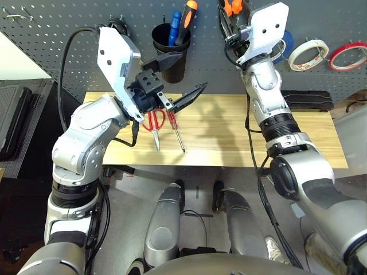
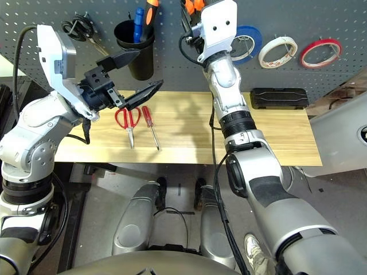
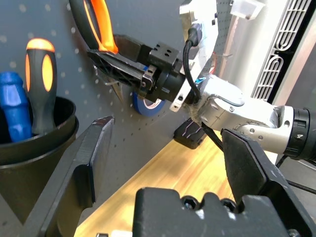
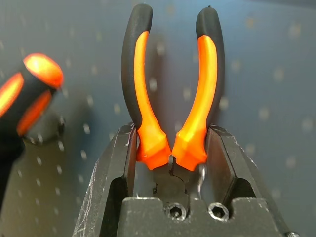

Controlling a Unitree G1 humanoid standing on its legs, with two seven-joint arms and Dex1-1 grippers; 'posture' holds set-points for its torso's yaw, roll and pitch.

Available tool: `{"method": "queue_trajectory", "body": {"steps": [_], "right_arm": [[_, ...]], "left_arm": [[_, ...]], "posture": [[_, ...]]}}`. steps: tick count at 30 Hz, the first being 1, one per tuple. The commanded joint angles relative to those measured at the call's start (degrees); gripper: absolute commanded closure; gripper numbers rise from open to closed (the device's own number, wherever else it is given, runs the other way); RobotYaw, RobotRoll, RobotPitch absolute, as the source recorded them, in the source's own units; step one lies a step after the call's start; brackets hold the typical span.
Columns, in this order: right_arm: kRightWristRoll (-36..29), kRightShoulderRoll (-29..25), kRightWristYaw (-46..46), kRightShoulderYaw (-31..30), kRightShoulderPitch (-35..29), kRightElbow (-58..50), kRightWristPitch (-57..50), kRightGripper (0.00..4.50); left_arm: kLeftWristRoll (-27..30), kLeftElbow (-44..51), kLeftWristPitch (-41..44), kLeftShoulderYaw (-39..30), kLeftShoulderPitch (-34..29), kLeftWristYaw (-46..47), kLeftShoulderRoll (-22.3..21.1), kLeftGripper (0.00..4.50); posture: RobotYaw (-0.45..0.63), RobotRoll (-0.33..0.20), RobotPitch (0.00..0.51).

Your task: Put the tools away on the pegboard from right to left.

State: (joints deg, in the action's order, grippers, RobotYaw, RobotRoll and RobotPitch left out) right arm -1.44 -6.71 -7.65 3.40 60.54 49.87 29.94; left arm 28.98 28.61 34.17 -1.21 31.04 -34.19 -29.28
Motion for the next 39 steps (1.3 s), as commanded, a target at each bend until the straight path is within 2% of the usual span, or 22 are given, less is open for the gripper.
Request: {"method": "queue_trajectory", "body": {"steps": [1,9,16,24,29,32,36,39], "right_arm": [[-0.14,0.09,0.64,0.78,0.94,1.32,1.80,2.33],[0.03,0.02,-0.10,0.12,-2.03,0.34,0.52,2.33],[0.12,-0.65,-0.56,-0.12,-6.79,-6.95,2.90,0.04],[-1.11,-2.82,-5.17,-1.43,-16.62,-21.15,5.74,0.04],[-2.73,-8.25,-14.41,-4.61,-27.45,-33.55,-3.79,0.04],[-3.90,-12.84,-20.16,-6.17,-34.10,-39.68,-10.34,0.04],[-5.62,-16.96,-25.48,-6.66,-39.93,-44.45,-16.77,0.04],[-6.59,-19.71,-29.38,-7.13,-43.61,-46.58,-20.03,0.04]], "left_arm": [[0.30,1.46,0.48,0.67,-0.58,0.12,-0.10,0.00],[0.18,1.07,0.42,1.02,-0.54,0.03,-0.16,0.00],[-0.11,0.27,0.03,1.26,-0.46,-0.45,-0.46,0.00],[-0.81,-0.93,-0.87,1.29,-0.39,-0.77,-0.57,0.00],[-1.88,-1.36,-0.27,1.37,-1.77,-0.05,-0.97,0.00],[-2.35,-1.74,3.60,1.65,-3.20,2.21,-1.13,0.00],[-4.88,-3.98,5.62,3.14,-5.15,4.83,-0.76,0.00],[-7.59,-6.25,6.02,4.63,-6.98,8.06,1.05,0.00]], "posture": [[0.30,0.000,0.286],[0.29,0.000,0.292],[0.28,0.000,0.293],[0.27,0.000,0.286],[0.27,0.000,0.285],[0.27,0.000,0.286],[0.26,0.000,0.285],[0.25,0.000,0.284]]}}
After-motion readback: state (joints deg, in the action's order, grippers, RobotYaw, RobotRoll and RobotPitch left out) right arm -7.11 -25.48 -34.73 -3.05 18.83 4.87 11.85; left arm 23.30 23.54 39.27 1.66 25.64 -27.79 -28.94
